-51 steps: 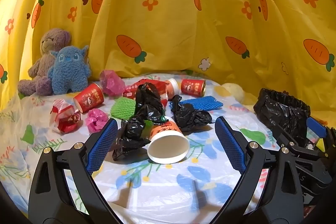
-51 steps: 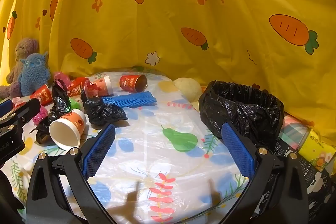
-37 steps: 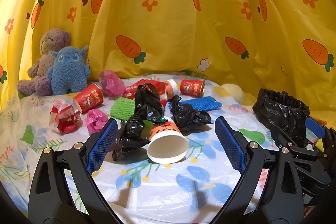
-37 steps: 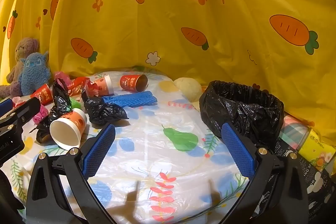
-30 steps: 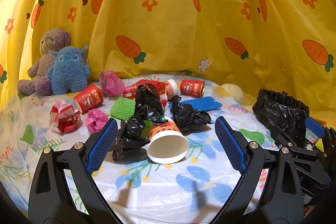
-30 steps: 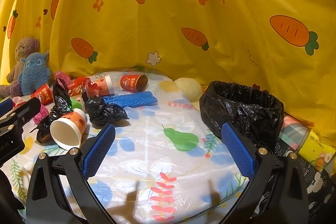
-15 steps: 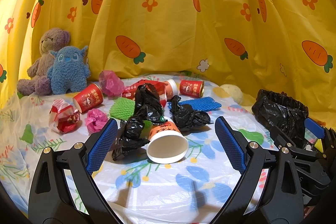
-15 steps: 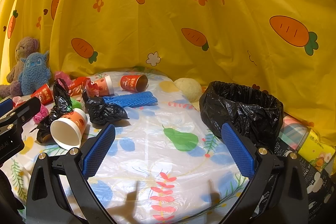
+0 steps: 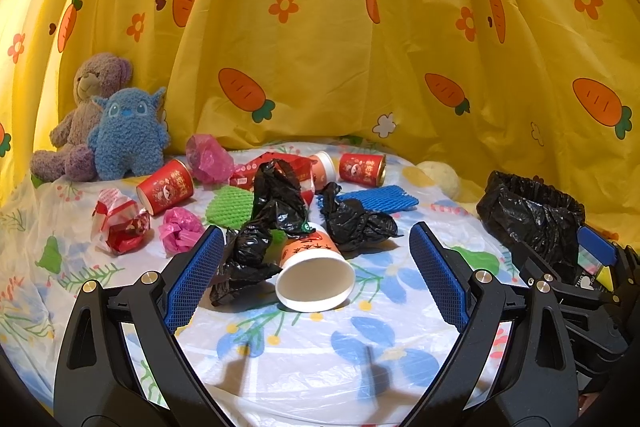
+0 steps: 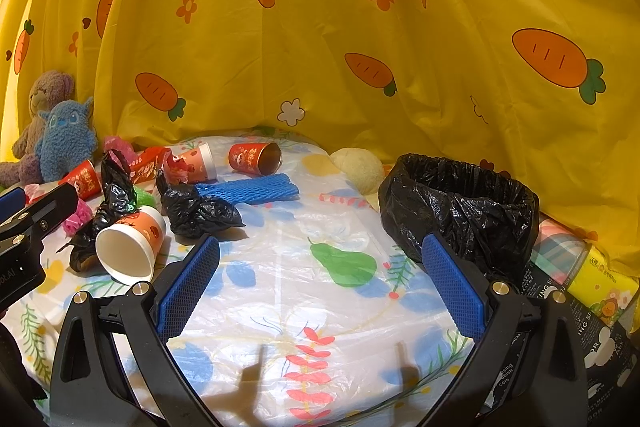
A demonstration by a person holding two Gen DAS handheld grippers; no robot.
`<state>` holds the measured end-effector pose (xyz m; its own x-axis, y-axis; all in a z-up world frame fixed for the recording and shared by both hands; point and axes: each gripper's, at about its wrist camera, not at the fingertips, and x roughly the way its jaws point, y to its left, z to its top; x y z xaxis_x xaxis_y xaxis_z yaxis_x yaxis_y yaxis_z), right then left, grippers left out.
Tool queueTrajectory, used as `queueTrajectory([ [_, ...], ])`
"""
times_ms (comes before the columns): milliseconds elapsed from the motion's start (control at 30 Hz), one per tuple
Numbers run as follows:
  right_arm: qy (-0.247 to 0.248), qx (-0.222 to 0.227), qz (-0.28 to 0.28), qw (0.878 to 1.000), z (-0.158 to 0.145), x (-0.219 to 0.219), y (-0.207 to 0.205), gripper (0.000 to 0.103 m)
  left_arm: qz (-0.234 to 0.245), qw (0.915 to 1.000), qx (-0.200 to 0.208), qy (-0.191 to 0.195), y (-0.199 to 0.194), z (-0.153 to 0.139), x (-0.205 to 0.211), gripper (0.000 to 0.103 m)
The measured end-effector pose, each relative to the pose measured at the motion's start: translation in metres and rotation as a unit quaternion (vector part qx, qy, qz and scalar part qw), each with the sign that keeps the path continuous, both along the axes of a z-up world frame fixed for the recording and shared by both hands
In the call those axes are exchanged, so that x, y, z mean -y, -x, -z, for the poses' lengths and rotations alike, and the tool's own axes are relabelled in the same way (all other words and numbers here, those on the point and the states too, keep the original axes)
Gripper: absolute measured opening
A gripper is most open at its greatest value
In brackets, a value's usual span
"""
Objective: Collect trash
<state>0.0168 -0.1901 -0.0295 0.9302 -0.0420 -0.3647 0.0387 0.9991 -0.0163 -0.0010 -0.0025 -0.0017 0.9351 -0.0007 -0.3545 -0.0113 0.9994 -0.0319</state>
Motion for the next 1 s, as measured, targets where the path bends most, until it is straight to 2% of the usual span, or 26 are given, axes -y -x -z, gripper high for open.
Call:
queueTrajectory([
  [1000,-0.001,0.0,0.001,1.0,0.0011,0.0013,0.0019,0.098,0.001,1.0,0.001,0.001,-0.0001,-0.0014,0.0049,0.092],
])
